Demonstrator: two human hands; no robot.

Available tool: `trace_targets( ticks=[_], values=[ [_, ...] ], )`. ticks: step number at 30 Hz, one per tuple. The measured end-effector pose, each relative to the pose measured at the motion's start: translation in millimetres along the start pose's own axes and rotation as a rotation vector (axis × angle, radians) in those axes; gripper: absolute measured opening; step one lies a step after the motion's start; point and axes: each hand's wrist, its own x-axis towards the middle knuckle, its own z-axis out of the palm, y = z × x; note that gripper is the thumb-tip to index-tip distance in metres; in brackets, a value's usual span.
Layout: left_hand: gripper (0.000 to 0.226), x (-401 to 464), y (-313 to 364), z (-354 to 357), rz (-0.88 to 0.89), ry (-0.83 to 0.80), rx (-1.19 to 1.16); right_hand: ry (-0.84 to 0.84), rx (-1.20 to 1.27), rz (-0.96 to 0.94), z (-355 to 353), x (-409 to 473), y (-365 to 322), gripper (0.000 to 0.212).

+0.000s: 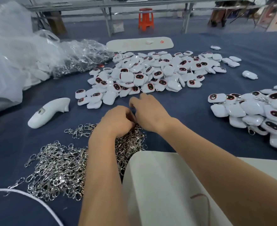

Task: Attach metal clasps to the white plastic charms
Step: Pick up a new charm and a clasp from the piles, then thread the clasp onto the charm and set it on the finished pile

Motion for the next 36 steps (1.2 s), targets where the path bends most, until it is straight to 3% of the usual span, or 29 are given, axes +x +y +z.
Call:
trace_targets(
  ticks=[2, 5, 11, 17, 22, 29, 36],
  values=[
    [0.026, 1, -1, 1, 0.0, 0.005, -0.018, 0.008, 0.029, -0.031, 0, -5, 2, 0.019],
    [0.024, 2, -3, 3, 0.002, 0.024, -0.078, 0.018, 0.137, -0.06, -2, -11, 6, 0.024],
    [0.021, 4, -10, 7, -0.001, 0.146, -0.264, 0.06, 0.626, 0.059, -9, -32, 14, 0.03],
    [0.011, 8, 4, 11, 0.073, 0.299, -0.486, 0.086, 0.727, 0.088, -15, -47, 27, 0.013],
    [0.013, 9, 39, 27, 0.145, 0.223, -0.743, 0.231, 0.775, 0.146, -23, -75, 54, 0.016],
    [0.014, 9, 84, 61, 0.145, 0.095, -0.73, 0.327, 0.655, 0.225, -27, -118, 98, 0.019],
    [0.018, 6, 94, 71, 0.178, 0.102, -0.693, 0.473, 1.081, 0.317, -22, -126, 109, 0.011]
  ],
)
